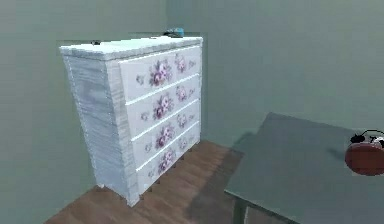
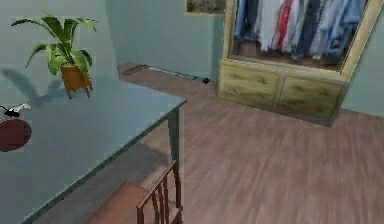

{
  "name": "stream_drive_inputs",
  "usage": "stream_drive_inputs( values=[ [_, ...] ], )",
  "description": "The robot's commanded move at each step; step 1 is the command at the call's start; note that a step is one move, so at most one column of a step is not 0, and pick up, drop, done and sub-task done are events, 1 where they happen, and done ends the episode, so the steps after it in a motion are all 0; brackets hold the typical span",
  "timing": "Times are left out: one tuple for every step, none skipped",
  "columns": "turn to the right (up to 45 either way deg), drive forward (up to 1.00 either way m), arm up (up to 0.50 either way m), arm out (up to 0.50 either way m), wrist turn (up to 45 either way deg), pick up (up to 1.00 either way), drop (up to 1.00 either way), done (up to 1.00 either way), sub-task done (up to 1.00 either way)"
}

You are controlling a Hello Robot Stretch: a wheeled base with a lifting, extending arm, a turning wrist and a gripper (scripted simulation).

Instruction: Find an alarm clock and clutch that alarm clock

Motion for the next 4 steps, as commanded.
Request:
stream_drive_inputs(
  values=[
    [-6.0, 0.00, 0.00, 0.00, 0.0, 0.00, 0.00, 0.00, 0.00],
    [0.0, 0.20, 0.00, 0.00, 0.0, 0.00, 0.00, 0.00, 0.00],
    [-27.0, 0.00, 0.00, 0.00, 0.0, 0.00, 0.00, 0.00, 0.00],
    [45.0, 0.00, 0.00, 0.00, 0.0, 0.00, 0.00, 0.00, 0.00]
  ],
)
